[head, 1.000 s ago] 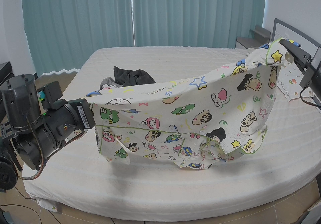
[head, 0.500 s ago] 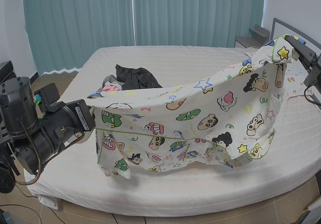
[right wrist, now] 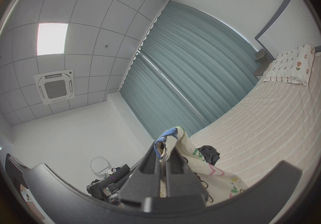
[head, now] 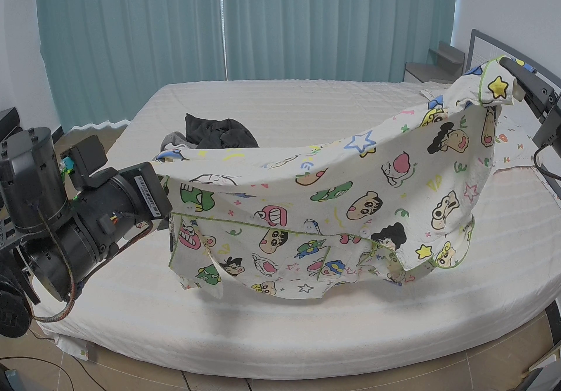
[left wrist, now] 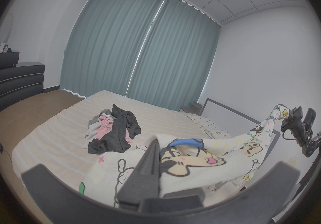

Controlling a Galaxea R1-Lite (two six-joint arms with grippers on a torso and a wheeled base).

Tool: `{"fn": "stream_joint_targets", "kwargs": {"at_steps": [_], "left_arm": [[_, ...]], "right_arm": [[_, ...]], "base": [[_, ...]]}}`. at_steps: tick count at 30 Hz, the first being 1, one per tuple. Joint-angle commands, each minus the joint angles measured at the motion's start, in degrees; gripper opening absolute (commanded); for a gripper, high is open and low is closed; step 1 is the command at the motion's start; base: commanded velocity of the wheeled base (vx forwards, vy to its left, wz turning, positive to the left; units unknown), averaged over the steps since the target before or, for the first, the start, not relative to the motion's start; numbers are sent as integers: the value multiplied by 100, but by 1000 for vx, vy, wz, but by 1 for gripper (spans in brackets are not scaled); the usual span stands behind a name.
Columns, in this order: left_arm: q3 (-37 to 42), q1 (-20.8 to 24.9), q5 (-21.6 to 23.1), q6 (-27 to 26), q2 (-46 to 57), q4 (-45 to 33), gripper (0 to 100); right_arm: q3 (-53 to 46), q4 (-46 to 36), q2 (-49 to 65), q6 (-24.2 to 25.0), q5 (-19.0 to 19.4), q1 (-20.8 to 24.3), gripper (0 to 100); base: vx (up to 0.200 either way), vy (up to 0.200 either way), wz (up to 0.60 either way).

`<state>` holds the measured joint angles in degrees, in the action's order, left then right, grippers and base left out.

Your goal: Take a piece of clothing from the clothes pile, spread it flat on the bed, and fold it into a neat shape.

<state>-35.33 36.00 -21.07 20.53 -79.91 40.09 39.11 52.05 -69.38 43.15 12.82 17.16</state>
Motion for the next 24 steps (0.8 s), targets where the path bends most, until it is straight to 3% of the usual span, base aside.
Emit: {"fn": "stream_joint_targets", "kwargs": {"at_steps": [1,24], "left_arm": [[-27,4,6,13,-86,7,0],[-53,171,-12,21,-174,130,0]], "right_arm": [[62,-2,-50,0,1,-29,0],[361,-125,-58,0,-8,-20,0]], "base": [[0,-200,0],[0,-200,0]]}}
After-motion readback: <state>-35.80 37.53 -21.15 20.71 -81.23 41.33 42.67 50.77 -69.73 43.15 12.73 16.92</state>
